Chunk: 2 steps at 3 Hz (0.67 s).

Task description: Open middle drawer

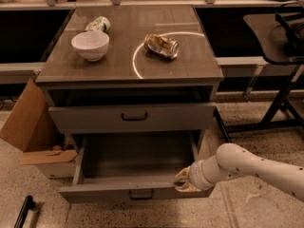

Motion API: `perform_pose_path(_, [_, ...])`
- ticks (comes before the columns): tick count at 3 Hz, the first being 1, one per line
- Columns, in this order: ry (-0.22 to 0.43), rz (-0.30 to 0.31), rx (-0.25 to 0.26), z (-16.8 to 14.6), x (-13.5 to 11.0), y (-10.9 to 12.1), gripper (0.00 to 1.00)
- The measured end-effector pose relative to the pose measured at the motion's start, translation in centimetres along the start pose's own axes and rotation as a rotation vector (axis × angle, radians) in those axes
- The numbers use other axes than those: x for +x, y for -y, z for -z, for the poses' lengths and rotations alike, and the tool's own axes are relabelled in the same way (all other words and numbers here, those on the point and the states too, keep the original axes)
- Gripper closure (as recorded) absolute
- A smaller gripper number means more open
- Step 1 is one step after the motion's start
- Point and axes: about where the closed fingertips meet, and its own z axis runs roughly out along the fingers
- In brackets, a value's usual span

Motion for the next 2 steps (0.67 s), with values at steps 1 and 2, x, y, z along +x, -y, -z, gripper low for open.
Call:
perform_pose_path(1, [0.013, -0.011, -0.009, 0.30, -0.06, -0.59, 0.82])
perform_pose_path(2, [0.015, -0.011, -0.012, 0.15, -0.12, -0.68, 0.58])
